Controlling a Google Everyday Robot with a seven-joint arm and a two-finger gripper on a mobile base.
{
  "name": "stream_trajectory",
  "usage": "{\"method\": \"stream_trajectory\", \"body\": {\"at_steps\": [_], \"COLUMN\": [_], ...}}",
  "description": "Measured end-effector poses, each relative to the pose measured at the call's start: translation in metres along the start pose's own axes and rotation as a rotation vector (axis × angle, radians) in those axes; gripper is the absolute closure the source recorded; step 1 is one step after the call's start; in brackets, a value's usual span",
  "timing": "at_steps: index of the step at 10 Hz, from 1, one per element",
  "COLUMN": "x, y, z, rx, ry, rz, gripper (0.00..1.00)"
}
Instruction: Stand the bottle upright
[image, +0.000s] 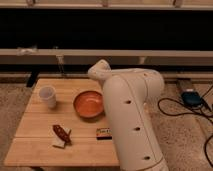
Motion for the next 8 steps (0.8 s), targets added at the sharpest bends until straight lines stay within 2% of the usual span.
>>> {"method": "stream_trajectory", "body": {"at_steps": [4, 8], "x": [-0.004, -0.002], "y": [-0.005, -0.017], "z": [0.005, 0.008], "rx": [0.054, 0.083], "ry": [0.029, 0.051], "rz": [-0.04, -0.062], "gripper": [0.2, 0.2]}}
